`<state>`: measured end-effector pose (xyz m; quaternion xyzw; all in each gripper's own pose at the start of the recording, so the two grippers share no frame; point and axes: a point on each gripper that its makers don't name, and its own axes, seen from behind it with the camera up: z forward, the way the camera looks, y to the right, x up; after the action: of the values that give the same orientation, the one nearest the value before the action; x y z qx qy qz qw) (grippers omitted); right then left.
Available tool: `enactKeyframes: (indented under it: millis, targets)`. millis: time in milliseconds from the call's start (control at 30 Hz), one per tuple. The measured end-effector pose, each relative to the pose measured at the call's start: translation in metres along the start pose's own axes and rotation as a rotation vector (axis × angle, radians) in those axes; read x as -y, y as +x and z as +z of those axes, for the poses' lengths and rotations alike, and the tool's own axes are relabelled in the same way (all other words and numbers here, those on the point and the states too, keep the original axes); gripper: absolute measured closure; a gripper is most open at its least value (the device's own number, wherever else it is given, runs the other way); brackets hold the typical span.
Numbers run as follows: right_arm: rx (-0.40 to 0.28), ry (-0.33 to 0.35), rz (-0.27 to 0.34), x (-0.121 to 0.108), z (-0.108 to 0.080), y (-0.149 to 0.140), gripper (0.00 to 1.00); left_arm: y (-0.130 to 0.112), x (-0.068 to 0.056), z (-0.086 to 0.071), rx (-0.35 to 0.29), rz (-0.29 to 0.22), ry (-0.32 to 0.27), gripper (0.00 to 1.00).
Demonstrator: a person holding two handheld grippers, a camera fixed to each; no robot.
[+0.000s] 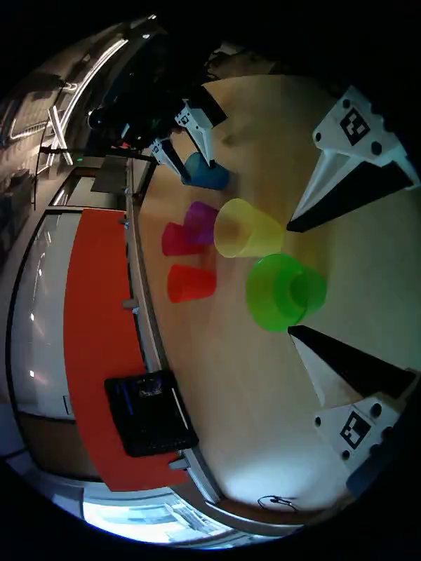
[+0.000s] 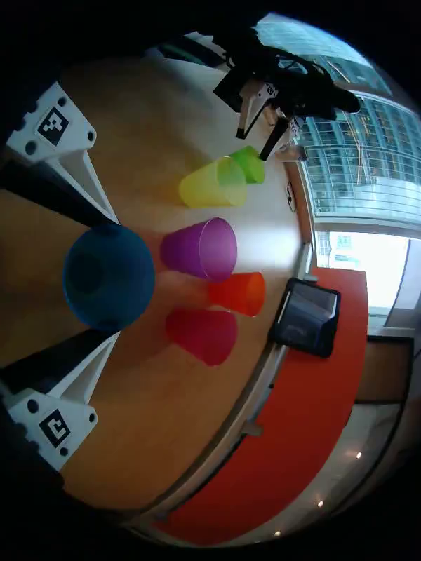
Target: Pour water
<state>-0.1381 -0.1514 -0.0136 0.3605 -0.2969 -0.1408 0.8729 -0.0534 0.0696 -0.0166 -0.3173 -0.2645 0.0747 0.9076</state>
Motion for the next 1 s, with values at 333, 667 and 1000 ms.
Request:
enactKeyframes:
  millis: [333, 667, 1000]
  targets:
    - [-0.042, -0.014, 0.041, 0.003, -0.023, 0.007, 0.00, 0.003, -0.001, -0.020, -0.036, -0.013, 0.031, 0.01]
    - [-0.103, -0.064, 0.071, 0.006, -0.065, 0.005, 0.00, 0.010, 0.004, -0.051, -0.112, -0.046, 0.104, 0.01]
    - [-0.195, -0.155, 0.106, 0.005, -0.099, 0.008, 0.00, 0.024, 0.011, -0.078, -0.195, -0.031, 0.215, 0.01]
